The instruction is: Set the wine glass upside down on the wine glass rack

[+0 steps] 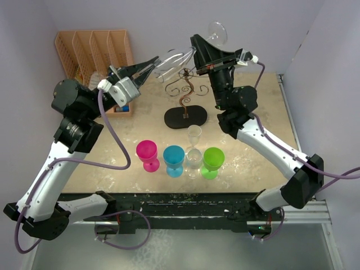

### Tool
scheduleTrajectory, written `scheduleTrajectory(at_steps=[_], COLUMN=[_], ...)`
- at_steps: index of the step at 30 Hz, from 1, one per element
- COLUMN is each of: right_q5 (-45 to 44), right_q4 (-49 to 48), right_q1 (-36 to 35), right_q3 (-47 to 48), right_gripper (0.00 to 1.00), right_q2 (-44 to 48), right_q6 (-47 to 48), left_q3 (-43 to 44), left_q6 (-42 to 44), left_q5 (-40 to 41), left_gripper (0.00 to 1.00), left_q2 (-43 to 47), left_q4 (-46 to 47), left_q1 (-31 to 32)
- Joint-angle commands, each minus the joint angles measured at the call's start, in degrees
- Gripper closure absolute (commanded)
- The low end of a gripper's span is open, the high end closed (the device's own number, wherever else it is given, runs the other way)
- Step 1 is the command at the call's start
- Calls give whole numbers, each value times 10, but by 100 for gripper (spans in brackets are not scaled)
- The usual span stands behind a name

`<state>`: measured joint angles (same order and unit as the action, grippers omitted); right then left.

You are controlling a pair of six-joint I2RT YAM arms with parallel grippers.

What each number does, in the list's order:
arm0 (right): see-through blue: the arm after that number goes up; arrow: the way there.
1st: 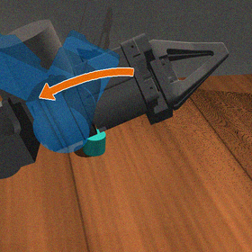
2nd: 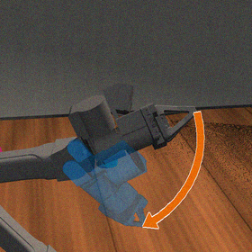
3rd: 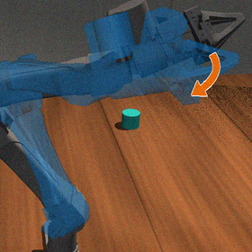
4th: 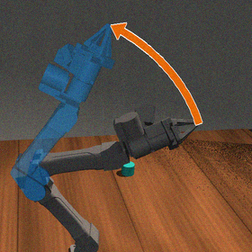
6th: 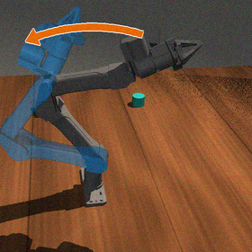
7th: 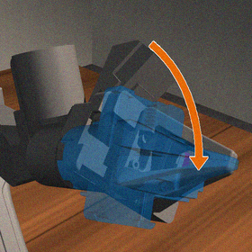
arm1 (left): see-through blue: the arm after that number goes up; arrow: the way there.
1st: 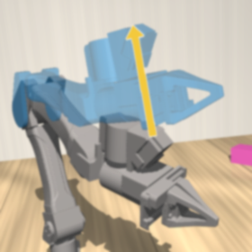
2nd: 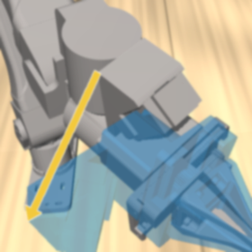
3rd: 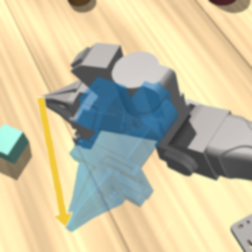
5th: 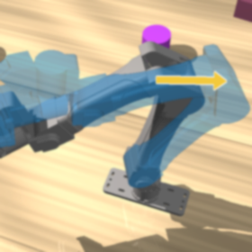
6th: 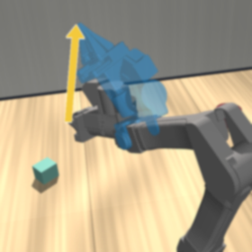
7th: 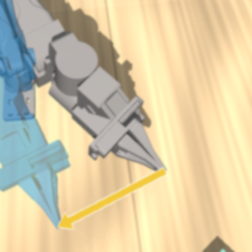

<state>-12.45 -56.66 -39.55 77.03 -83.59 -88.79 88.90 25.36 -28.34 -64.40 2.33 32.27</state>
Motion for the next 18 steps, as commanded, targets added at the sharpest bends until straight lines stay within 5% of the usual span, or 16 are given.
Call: scheduleTrajectory(at_steps=[1,10,13,18], right_q5=[12,69,87,118], right_q4=[-14,103,119,116], right_q1=[-4,-4,-5,-5], right_q3=[25,112,120,119], right_gripper=[100,100,89,87], right_q2=[8,20,19,11], right_q6=[82,316,335,330], left_q3=[-19,-87,-93,-95], left_q6=[39,56,59,60], left_q5=[-11,-6,-7,-7], left_gripper=[100,100,100,100], left_q2=[10,20,20,17], left_q4=[21,7,7,12], left_q1=[8,8,7,8])
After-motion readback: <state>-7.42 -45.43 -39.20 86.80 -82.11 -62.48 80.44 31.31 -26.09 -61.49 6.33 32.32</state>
